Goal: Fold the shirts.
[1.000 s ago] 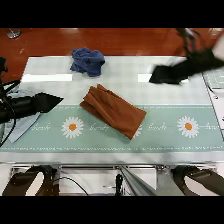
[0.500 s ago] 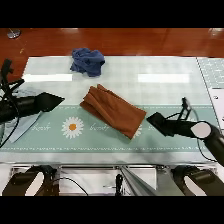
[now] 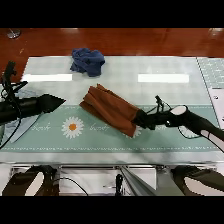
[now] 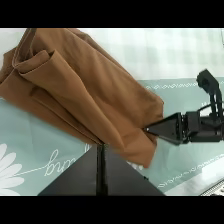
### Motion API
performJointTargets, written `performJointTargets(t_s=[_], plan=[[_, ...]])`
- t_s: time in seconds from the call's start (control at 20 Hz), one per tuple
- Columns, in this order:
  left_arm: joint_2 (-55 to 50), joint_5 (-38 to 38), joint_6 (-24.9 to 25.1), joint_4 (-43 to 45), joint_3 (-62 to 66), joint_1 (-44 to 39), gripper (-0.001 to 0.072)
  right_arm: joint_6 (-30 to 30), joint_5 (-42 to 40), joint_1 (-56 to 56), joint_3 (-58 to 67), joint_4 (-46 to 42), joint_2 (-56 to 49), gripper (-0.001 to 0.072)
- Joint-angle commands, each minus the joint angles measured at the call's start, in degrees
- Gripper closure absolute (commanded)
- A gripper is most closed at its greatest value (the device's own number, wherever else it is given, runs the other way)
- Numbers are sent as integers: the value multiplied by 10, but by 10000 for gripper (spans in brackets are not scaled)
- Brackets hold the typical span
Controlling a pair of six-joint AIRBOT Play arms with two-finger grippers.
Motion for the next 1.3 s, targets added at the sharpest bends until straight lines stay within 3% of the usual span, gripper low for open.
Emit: performJointTargets(t_s=[0.0, 0.1, 0.3, 0.55, 1.0, 1.25], plan=[[0, 0, 0, 0, 0, 0, 686, -73, 51, 28, 121, 13, -51, 686], [0, 0, 0, 0, 0, 0, 686, -52, 87, 21, 229, -44, -51, 685], [0, 0, 0, 0, 0, 0, 685, 73, 167, -7, 460, -234, -51, 686], [0, 0, 0, 0, 0, 0, 686, 122, 295, -111, 628, -281, -50, 686], [0, -7, 7, 0, 0, 0, 685, 174, 470, -395, 671, -292, 27, 686], [0, -6, 7, 0, 0, 0, 685, 181, 589, -507, 633, -466, 79, 687]])
